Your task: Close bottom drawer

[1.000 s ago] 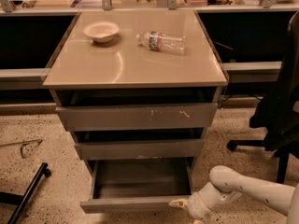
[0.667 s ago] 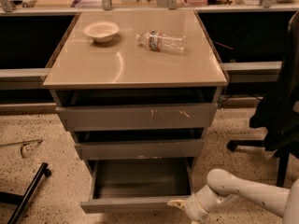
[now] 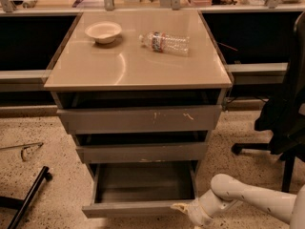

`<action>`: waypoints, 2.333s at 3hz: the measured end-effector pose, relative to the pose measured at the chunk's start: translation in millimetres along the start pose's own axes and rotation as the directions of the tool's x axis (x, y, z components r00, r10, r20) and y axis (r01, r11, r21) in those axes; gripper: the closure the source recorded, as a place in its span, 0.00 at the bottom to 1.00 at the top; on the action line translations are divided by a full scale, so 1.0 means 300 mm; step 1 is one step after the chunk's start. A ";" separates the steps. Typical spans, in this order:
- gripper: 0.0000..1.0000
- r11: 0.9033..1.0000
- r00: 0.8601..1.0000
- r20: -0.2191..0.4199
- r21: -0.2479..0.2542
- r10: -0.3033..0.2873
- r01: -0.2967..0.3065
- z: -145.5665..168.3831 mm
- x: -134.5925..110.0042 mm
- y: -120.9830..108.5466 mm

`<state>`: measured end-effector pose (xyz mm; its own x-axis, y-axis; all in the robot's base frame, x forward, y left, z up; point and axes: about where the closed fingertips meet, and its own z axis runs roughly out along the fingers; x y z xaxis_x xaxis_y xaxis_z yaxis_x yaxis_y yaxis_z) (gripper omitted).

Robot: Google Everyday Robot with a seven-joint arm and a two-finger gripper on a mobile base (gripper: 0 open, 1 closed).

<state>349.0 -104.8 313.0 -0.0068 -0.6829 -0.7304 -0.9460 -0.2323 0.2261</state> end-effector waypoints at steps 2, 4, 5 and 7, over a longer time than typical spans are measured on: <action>0.00 0.998 0.997 0.079 -0.056 -0.013 0.017 0.130 0.070 -0.060; 0.00 0.997 0.991 0.134 -0.076 -0.015 0.025 0.265 0.138 -0.111; 0.00 0.998 0.993 0.114 -0.051 -0.024 0.030 0.282 0.152 -0.166; 0.00 0.997 0.993 0.097 0.045 -0.060 0.056 0.280 0.182 -0.331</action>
Offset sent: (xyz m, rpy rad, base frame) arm 0.0082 0.0375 -0.1116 0.1783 0.1087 0.0518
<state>415.1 -60.7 196.6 0.0185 -0.5970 -0.8020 -0.9584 -0.2390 0.1558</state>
